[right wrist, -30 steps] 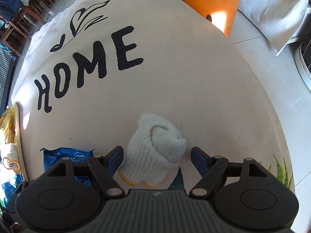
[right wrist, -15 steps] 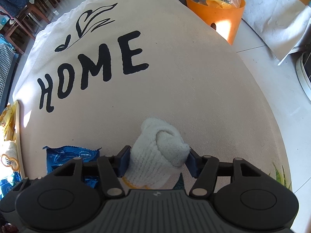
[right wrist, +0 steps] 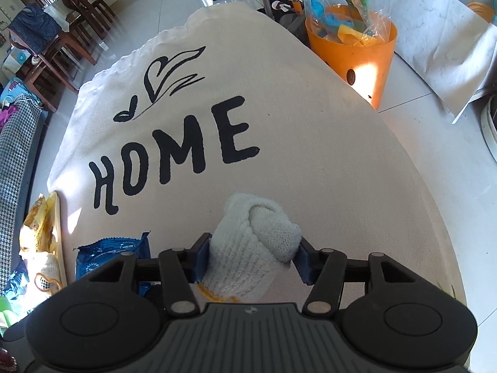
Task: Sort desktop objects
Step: 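Lift the blue packet and white glove and carry both toward the yellow tray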
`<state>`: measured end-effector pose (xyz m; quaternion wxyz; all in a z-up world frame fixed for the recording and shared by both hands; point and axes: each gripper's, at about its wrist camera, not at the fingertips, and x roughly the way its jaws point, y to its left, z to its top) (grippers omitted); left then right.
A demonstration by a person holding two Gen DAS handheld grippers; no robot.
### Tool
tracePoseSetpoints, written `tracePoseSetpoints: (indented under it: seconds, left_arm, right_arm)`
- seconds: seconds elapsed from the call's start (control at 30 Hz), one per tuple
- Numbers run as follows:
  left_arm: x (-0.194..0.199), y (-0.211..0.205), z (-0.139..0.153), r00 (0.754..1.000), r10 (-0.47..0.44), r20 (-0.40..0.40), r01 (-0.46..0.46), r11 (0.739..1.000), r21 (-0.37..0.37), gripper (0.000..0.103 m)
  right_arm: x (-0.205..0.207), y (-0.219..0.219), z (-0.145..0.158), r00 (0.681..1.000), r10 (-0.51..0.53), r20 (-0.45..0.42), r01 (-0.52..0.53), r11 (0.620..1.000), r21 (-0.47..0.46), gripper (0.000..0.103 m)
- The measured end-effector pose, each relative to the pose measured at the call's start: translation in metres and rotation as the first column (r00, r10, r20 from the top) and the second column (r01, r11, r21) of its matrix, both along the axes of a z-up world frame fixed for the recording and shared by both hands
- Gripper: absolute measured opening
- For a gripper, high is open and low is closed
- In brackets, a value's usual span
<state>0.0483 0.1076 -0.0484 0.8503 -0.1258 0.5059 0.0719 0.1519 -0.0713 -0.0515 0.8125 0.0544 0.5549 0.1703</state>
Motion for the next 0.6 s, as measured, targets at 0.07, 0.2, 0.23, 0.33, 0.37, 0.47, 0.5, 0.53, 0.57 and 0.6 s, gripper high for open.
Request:
tracePoseSetpoints:
  seconds: [0.07,0.2,0.23,0.33,0.37,0.47,0.5,0.53,0.57,0.6]
  left_arm:
    - [0.0,0.005,0.001,1.0,0.018,-0.003,-0.018,0.999,-0.028,0.071]
    - [0.001,0.01,0.005,0.999,0.04,0.008,-0.04,0.999,-0.017,0.071]
    - [0.0,0.01,0.005,0.999,0.043,0.01,-0.042,0.999,-0.017,0.071]
    - [0.0,0.013,0.008,0.998,0.062,0.012,-0.061,0.998,-0.03,0.071]
    - [-0.001,0.014,0.01,0.998,0.068,0.014,-0.067,0.997,-0.024,0.071]
    - [-0.003,0.017,0.016,0.996,0.088,0.024,-0.088,0.996,-0.007,0.071]
    - [-0.004,0.019,0.018,0.995,0.097,0.026,-0.097,0.995,-0.004,0.071]
    - [-0.005,0.02,0.02,0.994,0.107,0.03,-0.107,0.994,0.001,0.071]
    - [-0.007,0.023,0.023,0.993,0.115,0.035,-0.115,0.993,0.009,0.071]
    - [-0.009,0.025,0.026,0.992,0.121,0.04,-0.122,0.992,0.02,0.071]
  right_arm:
    - [0.001,0.0,0.002,1.0,-0.007,0.003,0.007,1.0,0.005,0.056]
    - [0.001,0.001,0.003,1.0,-0.005,0.006,0.005,1.0,0.011,0.056]
    - [0.0,0.001,0.004,1.0,-0.004,0.007,0.004,1.0,0.012,0.056]
    - [-0.001,0.003,0.007,1.0,0.001,0.01,-0.001,1.0,0.022,0.056]
    - [-0.001,0.003,0.008,1.0,0.003,0.012,-0.004,1.0,0.027,0.056]
    - [-0.003,0.006,0.013,1.0,0.013,0.023,-0.014,0.999,0.036,0.056]
    - [-0.004,0.007,0.014,1.0,0.018,0.024,-0.018,0.999,0.037,0.056]
    - [-0.005,0.009,0.014,1.0,0.021,0.023,-0.022,0.999,0.039,0.056]
    - [-0.006,0.01,0.015,0.999,0.024,0.022,-0.025,0.999,0.041,0.056]
    - [-0.007,0.012,0.015,0.999,0.027,0.021,-0.028,0.999,0.044,0.056]
